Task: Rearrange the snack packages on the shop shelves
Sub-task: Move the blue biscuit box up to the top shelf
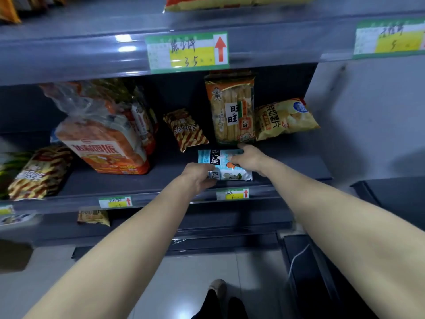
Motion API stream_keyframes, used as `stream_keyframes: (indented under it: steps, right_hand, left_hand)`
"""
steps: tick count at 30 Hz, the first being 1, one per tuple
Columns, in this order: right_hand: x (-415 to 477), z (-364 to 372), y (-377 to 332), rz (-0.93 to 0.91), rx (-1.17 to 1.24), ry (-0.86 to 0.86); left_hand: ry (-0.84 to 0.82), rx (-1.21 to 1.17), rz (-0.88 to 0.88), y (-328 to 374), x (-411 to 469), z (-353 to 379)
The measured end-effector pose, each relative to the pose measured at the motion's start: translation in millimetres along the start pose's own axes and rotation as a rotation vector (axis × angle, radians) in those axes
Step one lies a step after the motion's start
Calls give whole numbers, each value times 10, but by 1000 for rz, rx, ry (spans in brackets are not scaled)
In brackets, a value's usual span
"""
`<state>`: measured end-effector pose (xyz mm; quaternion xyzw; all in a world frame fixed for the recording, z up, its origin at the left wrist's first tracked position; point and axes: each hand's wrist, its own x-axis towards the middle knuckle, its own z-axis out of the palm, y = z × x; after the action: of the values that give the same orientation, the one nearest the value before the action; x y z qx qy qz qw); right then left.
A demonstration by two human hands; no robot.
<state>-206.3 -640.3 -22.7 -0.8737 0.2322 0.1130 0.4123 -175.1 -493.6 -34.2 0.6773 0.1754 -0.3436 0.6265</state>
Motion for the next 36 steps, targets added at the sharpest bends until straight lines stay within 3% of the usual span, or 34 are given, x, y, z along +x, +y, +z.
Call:
stream_keyframes:
  steps: [6,10,15,23,29,36]
  right_hand:
    - [-2,42,28,44,-94,26]
    - [-74,49,61,75,-75,-43]
    - [-227,-9,-17,60,30,39]
    - [-775,-198,-101,-15,12,-51]
    - [-1428,-544,-289,-75,21,-102]
    - [-2061,-881,-464,-188,-9,-11]
  left_hand:
    - [31,-49,5,-7,-6,22]
    - [53,-41,53,-3,-84,14]
    - [114,-175,180,-23,-256,-12]
    - [159,-139,328,154,-872,28]
    - [64,-96,377,206,-1456,96]
    - [10,6,554,284,-2108,237]
